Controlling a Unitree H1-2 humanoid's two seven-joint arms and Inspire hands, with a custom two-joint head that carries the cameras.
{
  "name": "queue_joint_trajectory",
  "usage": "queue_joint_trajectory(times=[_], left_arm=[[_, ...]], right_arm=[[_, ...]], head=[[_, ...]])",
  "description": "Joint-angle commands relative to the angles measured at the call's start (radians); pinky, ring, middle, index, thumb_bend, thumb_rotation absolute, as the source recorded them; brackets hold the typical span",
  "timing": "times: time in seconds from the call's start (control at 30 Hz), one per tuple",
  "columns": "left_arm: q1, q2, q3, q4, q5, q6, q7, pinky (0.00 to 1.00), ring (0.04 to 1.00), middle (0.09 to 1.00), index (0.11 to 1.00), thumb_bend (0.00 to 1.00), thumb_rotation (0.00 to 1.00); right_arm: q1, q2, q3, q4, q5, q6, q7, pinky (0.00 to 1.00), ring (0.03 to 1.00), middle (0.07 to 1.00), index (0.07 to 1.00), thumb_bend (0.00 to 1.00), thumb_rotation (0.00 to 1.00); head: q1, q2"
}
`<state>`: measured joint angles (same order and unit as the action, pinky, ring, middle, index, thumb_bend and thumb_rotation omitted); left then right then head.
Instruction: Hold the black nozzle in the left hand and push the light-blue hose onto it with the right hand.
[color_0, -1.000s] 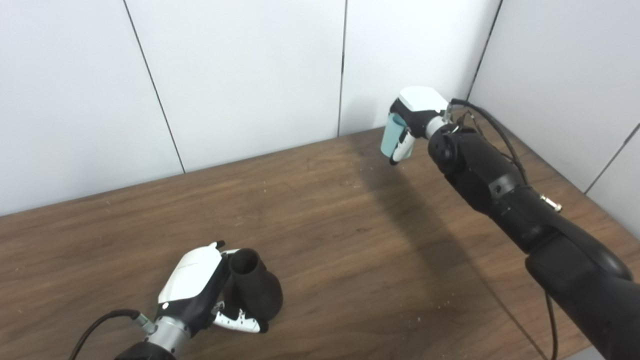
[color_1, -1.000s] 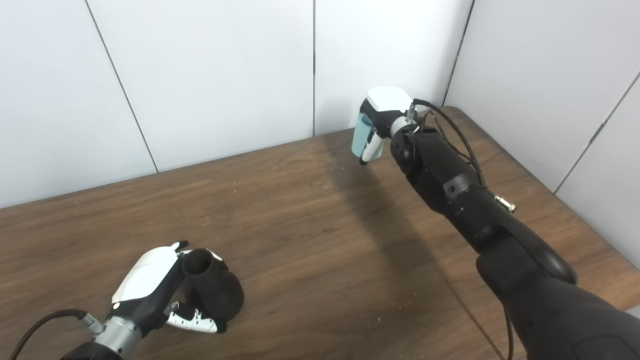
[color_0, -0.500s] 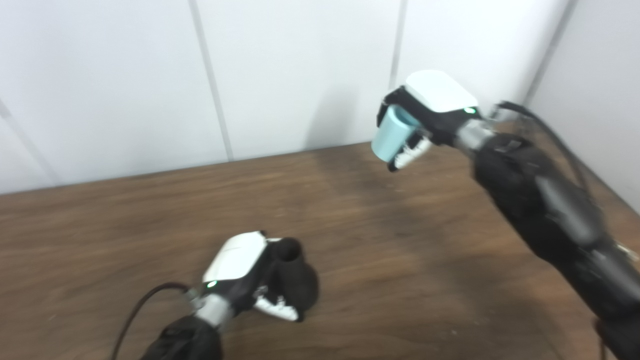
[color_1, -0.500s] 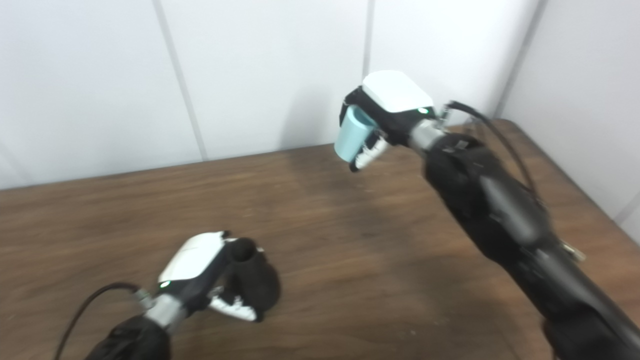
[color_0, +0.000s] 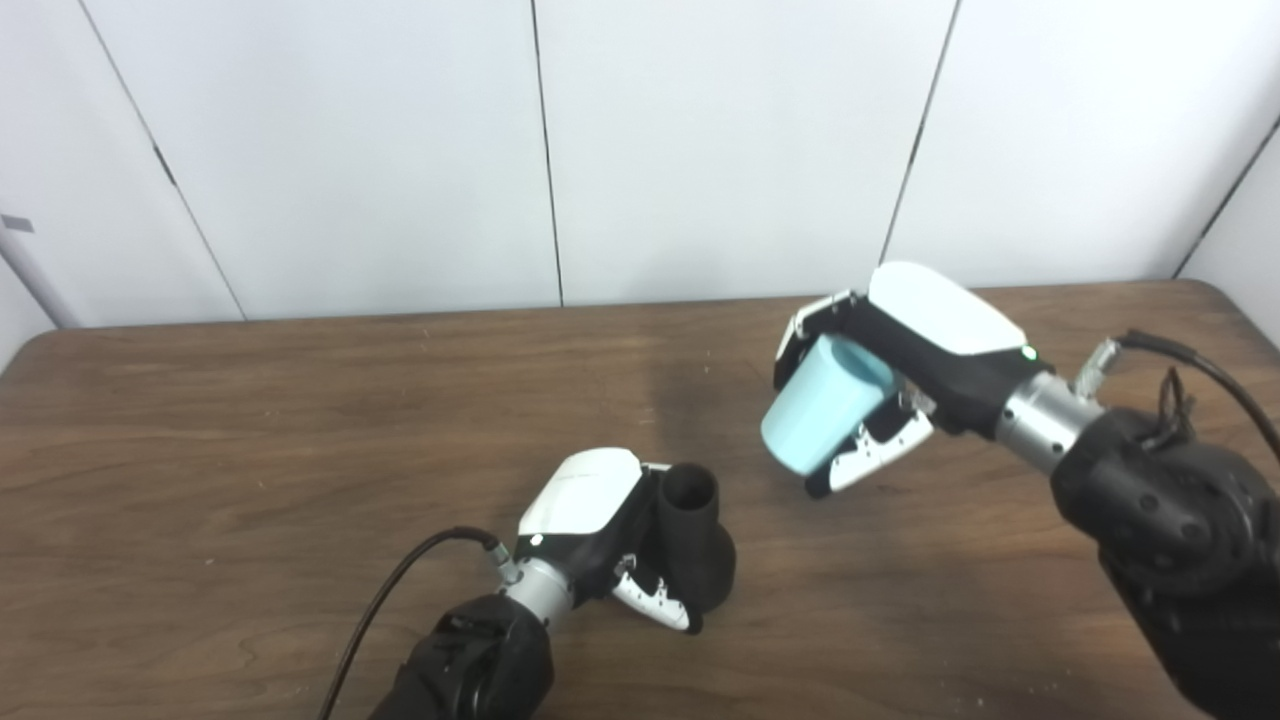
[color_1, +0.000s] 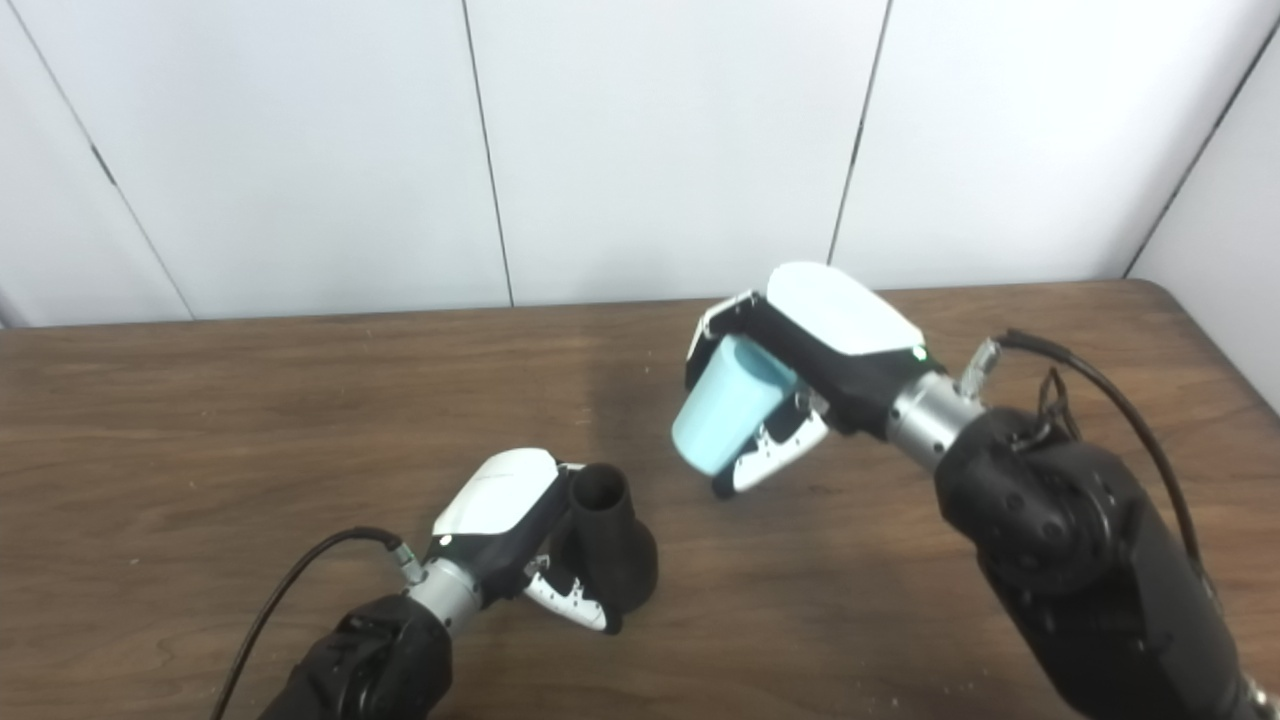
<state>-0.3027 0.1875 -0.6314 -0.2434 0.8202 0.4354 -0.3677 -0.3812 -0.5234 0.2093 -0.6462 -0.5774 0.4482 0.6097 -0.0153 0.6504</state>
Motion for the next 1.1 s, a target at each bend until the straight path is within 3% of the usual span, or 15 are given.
queue_joint_trajectory(times=[0.0, 0.37, 0.53, 0.8, 1.07], left_arm=[[0.040, -0.014, -0.069, 0.076, -0.041, 0.026, -0.153, 0.90, 0.718, 0.540, 0.453, 0.52, 0.00], [0.025, -0.019, -0.082, 0.079, -0.033, 0.027, -0.178, 0.93, 0.729, 0.539, 0.456, 0.52, 0.00], [0.013, -0.023, -0.089, 0.075, 0.015, 0.034, -0.241, 0.93, 0.760, 0.554, 0.449, 0.51, 0.00], [-0.026, -0.037, -0.083, 0.056, 0.147, 0.034, -0.436, 0.94, 0.788, 0.497, 0.480, 0.52, 0.00], [-0.015, -0.049, -0.065, 0.047, 0.162, 0.033, -0.456, 0.94, 0.779, 0.496, 0.482, 0.52, 0.00]], right_arm=[[-0.014, 0.006, -0.007, -0.039, 0.000, -0.022, -0.015, 0.32, 0.429, 0.503, 0.492, 0.50, 0.00], [-0.026, 0.090, 0.014, -0.017, -0.009, -0.045, -0.021, 0.31, 0.424, 0.519, 0.515, 0.50, 0.00], [-0.031, 0.110, 0.013, -0.004, -0.012, -0.066, -0.030, 0.32, 0.413, 0.513, 0.510, 0.50, 0.00], [-0.059, 0.114, 0.004, -0.013, -0.022, -0.045, -0.017, 0.40, 0.414, 0.498, 0.490, 0.50, 0.00], [-0.056, 0.128, 0.027, -0.008, -0.049, -0.067, -0.020, 0.39, 0.422, 0.492, 0.483, 0.50, 0.00]], head=[[-0.003, 0.000], [0.013, 0.019], [0.020, 0.025], [0.021, 0.037], [0.017, 0.049]])
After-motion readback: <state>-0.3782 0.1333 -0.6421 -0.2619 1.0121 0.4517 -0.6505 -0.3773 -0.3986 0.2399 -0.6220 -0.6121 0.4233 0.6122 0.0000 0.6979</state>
